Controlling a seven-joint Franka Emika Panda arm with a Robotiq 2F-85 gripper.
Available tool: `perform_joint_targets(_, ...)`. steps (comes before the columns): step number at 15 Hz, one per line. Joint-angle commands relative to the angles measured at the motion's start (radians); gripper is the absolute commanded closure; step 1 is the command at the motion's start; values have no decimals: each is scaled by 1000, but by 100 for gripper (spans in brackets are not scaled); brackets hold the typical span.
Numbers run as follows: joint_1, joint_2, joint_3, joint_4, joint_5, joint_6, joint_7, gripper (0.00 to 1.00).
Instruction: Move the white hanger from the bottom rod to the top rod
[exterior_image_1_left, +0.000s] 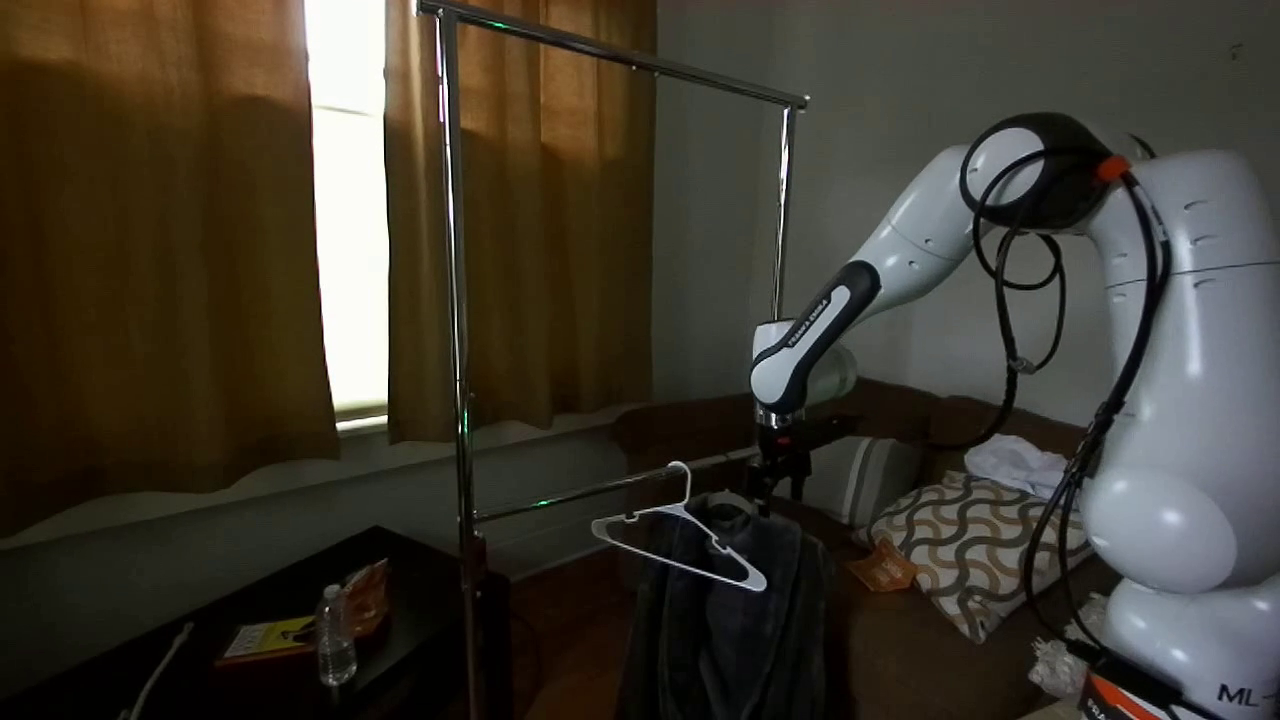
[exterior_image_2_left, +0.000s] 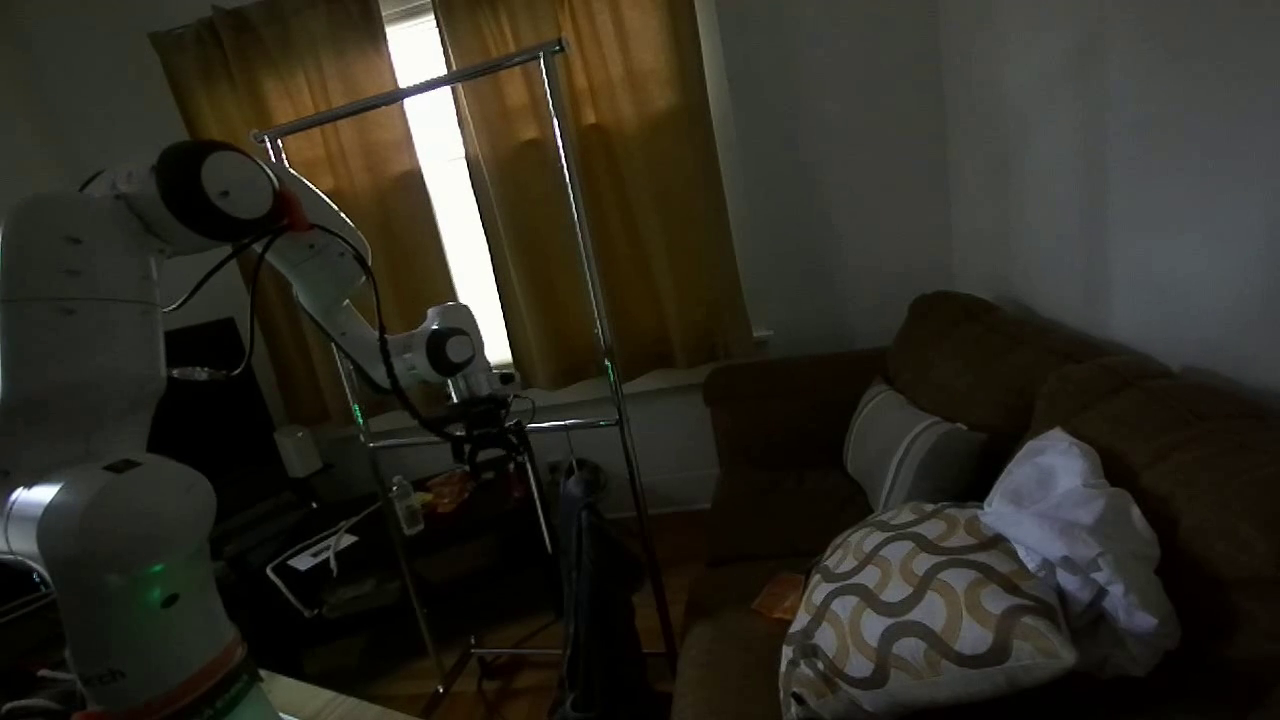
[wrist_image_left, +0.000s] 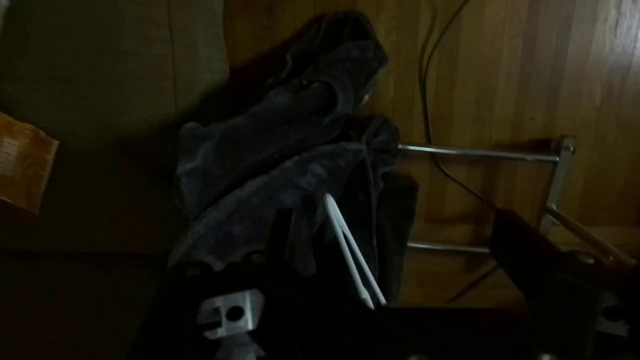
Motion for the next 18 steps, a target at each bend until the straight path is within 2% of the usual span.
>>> perform_joint_targets(1,-20,83,28,15,107,158,-101,0)
perform_joint_targets(7,-44,176,74,55,145,349,-197,0)
perform_joint_targets(8,-45,183,74,76,153,294,-178,0)
perform_joint_targets(9,-21,155,52,47,119,309,-150,0)
perform_joint_targets(13,-29,176,58,70,124,308,-151,0)
perform_joint_targets(14,-35,201,57,80,131,361,-150,0)
perform_joint_targets(18,-160,272,188,104,222,503,-286,0)
